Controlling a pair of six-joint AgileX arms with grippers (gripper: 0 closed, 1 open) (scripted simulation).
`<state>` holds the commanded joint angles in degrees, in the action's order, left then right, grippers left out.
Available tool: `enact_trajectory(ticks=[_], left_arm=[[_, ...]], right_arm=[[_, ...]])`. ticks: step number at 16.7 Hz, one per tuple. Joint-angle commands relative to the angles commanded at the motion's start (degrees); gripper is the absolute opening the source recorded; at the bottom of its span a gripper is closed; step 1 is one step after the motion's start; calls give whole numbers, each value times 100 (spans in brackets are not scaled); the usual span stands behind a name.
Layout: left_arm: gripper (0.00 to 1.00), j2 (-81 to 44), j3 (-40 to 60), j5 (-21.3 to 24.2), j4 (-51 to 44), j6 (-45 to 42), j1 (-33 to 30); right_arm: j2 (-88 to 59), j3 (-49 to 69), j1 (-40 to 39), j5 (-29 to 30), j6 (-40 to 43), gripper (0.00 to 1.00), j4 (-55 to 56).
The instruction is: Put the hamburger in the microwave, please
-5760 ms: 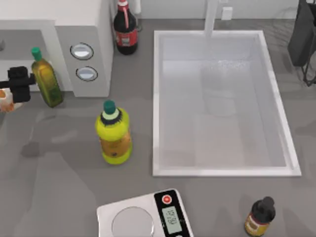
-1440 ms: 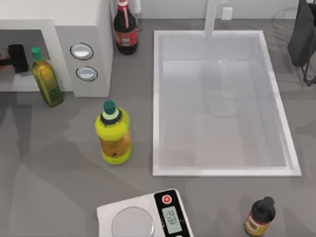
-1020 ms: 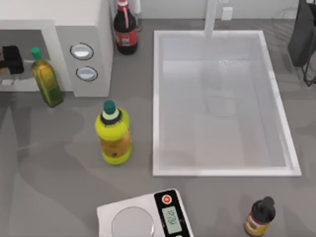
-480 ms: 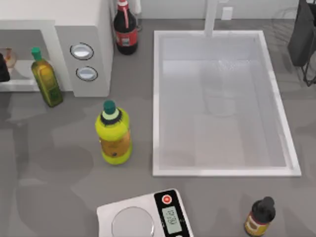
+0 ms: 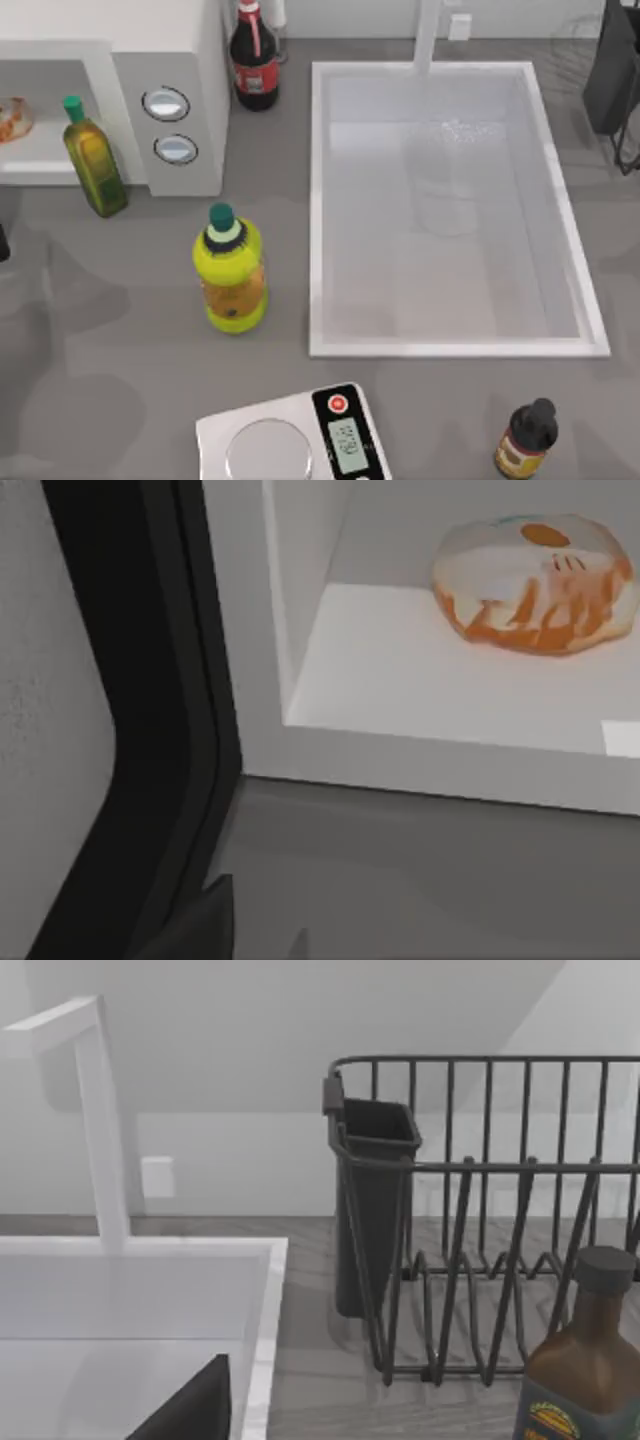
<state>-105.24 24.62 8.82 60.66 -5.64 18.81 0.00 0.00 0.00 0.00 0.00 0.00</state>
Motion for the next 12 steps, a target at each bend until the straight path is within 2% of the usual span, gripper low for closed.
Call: enact_trajectory(ticks=[4, 12], left_arm=[[100, -113, -505, 162, -161, -67, 86], [100, 31, -387, 165, -71, -46, 81]], right_arm=[[0, 0, 0, 0, 0, 100, 0], [0, 0, 0, 0, 0, 100, 0]])
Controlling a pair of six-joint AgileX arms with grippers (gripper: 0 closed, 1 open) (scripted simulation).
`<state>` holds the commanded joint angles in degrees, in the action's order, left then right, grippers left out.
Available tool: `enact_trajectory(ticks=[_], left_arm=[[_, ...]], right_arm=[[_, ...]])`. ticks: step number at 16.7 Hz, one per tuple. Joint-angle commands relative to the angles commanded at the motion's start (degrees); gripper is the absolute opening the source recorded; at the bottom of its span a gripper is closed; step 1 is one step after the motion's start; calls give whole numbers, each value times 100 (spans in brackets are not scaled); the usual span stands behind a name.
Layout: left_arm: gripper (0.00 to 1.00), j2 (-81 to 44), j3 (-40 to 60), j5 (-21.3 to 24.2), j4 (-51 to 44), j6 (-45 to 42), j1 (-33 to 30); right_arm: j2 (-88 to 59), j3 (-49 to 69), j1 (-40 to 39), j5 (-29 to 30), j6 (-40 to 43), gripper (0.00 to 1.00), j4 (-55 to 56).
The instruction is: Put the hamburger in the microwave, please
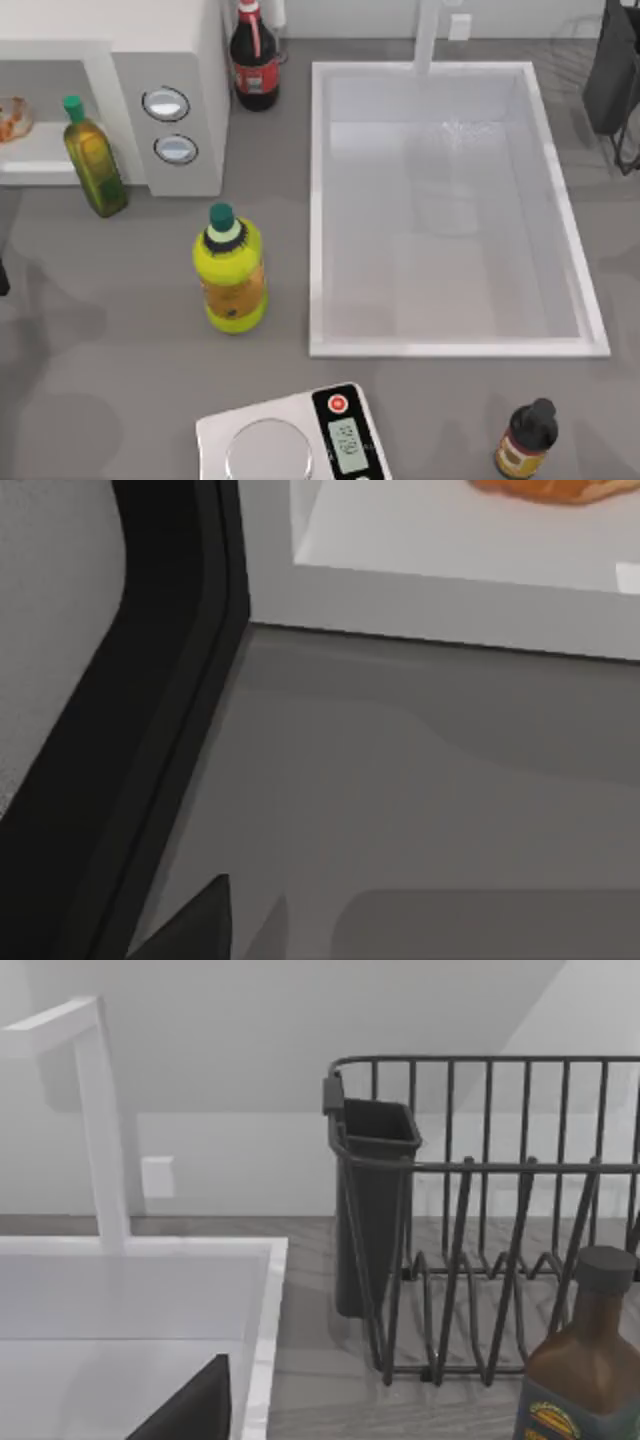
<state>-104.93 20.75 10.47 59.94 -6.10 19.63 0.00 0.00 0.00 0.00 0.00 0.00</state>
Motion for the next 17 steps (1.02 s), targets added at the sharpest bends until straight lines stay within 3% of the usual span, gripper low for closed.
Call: enact_trajectory(ticks=[8, 17], left_arm=[[100, 1103, 337, -74, -484, 177, 419], [100, 2221, 568, -95, -2448, 142, 357]], right_arm=[[0, 0, 0, 0, 0, 100, 0], [0, 0, 0, 0, 0, 100, 0]])
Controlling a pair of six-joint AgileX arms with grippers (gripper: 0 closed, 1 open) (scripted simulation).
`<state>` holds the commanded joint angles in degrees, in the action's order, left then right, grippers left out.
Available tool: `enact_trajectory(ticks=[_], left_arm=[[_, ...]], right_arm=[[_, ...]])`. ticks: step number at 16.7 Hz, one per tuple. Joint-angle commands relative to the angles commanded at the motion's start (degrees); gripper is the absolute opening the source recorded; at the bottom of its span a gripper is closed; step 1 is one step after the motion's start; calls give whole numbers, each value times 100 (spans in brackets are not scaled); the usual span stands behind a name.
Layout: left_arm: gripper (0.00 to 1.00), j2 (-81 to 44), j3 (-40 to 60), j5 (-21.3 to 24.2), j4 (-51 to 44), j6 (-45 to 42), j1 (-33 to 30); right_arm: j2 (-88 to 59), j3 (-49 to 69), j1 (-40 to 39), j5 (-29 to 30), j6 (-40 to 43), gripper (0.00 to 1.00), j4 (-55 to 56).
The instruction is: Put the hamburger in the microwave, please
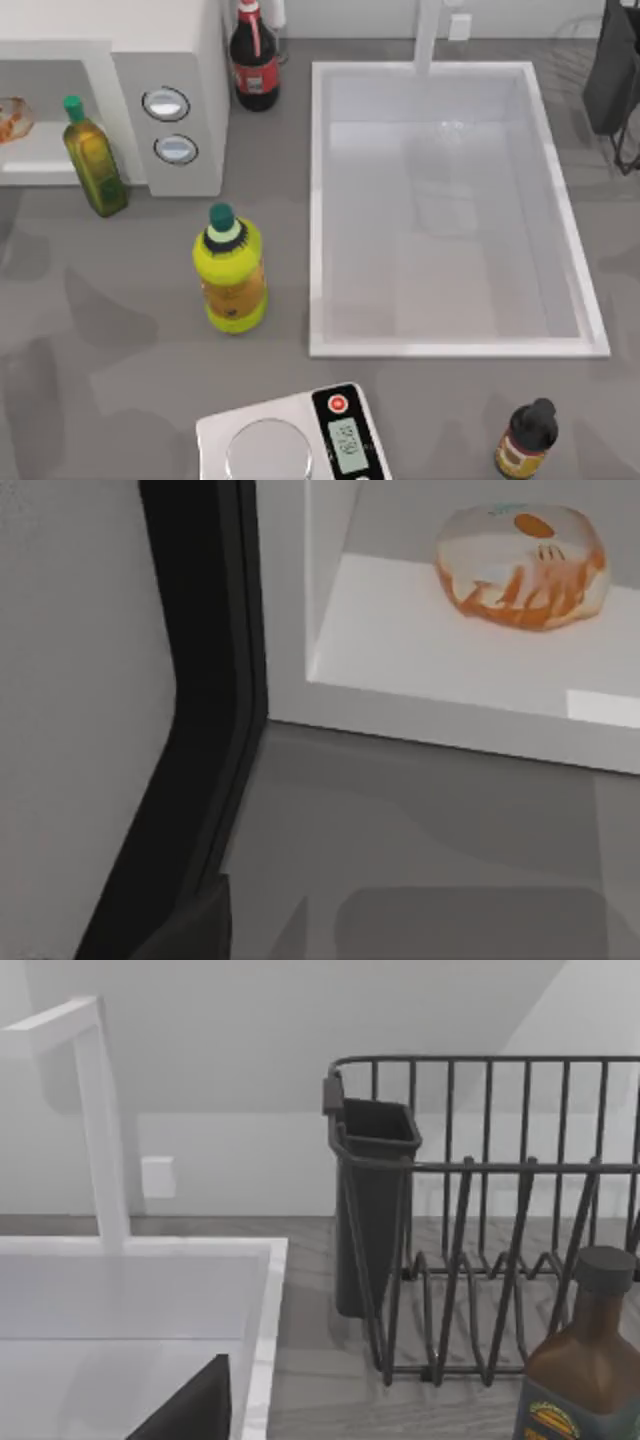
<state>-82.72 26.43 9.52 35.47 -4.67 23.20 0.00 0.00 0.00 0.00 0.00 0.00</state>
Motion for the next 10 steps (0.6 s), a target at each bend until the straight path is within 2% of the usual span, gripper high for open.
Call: enact_trajectory(ticks=[6, 10], left_arm=[[100, 474, 141, 41, -1219, -117, -326], [100, 548, 171, 52, -1420, -142, -397]], right_arm=[[0, 0, 0, 0, 0, 100, 0], [0, 0, 0, 0, 0, 100, 0]])
